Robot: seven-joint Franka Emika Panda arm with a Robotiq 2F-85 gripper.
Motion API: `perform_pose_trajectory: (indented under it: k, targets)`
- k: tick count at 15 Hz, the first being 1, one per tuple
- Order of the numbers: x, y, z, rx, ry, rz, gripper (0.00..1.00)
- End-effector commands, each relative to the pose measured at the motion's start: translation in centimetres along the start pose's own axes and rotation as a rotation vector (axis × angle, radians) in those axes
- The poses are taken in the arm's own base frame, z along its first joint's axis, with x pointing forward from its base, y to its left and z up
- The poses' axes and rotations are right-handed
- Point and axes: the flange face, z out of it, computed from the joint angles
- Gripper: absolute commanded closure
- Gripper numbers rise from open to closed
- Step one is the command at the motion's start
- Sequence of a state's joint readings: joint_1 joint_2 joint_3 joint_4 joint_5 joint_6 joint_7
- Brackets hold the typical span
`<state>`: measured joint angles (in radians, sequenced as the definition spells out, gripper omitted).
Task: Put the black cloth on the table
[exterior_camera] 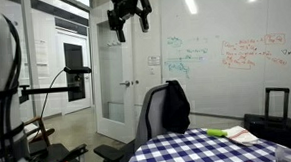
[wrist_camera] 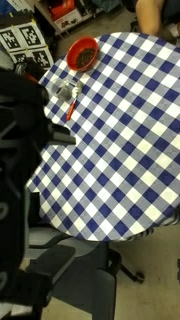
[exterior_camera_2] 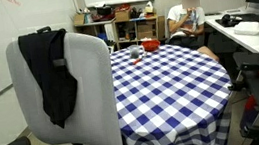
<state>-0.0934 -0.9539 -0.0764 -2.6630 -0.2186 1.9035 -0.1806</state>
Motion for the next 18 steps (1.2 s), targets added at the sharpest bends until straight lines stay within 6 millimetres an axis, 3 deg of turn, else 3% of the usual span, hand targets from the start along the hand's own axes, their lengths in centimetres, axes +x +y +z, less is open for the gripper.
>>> perform_pose_trajectory:
  k: [1, 7, 11, 15, 18]
  targets:
    - [0.0, 0.0, -0.1, 0.000, -0.001, 0.000, 0.00]
    - [0.5, -0.3, -0.1, -0.001, -0.005, -0.011, 0.00]
    - [6.9, -2.2, -0.5, 0.008, -0.054, 0.198, 0.00]
    - [13.9, -7.2, -1.8, -0.062, -0.017, 0.186, 0.00]
    - [18.8, -11.5, -1.3, -0.104, -0.034, 0.176, 0.00]
